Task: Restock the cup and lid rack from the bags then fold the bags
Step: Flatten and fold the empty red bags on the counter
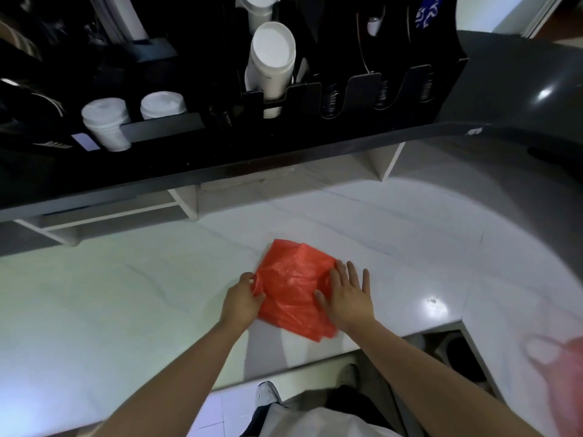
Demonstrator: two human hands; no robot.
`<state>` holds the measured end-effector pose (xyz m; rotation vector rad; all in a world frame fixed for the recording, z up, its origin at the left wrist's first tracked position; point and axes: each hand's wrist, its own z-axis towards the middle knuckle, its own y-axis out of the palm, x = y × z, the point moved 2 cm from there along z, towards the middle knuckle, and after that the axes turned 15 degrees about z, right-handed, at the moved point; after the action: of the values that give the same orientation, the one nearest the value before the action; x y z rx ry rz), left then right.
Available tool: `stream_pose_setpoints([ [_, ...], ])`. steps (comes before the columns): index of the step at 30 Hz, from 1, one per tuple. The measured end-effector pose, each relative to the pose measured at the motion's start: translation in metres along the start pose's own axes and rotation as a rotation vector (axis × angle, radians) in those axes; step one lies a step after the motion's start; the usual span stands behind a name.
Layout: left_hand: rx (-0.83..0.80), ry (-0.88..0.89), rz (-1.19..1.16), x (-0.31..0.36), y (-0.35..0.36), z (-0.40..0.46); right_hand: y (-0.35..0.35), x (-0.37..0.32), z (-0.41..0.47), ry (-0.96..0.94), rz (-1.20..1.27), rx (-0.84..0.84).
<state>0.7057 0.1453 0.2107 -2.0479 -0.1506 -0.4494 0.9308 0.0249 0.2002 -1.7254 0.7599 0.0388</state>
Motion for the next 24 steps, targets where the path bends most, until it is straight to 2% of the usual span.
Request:
stream_pose_setpoints([
  [6,-0.066,-0.047,-0.103,0.004,0.020,-0.029,0.011,-0.006,-0.005,-0.009,-0.009,-0.042],
  [8,-0.028,-0.047,0.011,0.006,0.018,-0.033,0.014,-0.005,-0.008,-0.021,0.015,-0.048],
  [9,0.060,-0.002,0.164,0.009,0.014,-0.034,0.016,-0.004,-0.009,-0.028,0.021,-0.045],
  [11,0.305,0.232,0.426,0.025,0.007,-0.034,0.019,-0.005,-0.010,-0.038,0.023,-0.039],
  [13,0.416,0.483,0.513,0.049,0.009,-0.028,0.023,-0.007,-0.010,-0.041,0.037,-0.022],
  [15,0.349,0.582,0.610,0.069,0.023,-0.018,0.024,-0.008,-0.012,-0.028,0.071,-0.014],
  [18,0.179,0.571,0.764,0.069,0.053,-0.005,0.027,-0.004,-0.017,-0.022,0.060,-0.021],
  [21,0.185,0.533,0.735,0.052,0.066,0.002,0.028,0.000,-0.022,0.011,0.085,0.021],
  [24,0.232,0.559,0.699,0.044,0.073,0.001,0.026,-0.009,-0.023,-0.028,0.152,0.140],
])
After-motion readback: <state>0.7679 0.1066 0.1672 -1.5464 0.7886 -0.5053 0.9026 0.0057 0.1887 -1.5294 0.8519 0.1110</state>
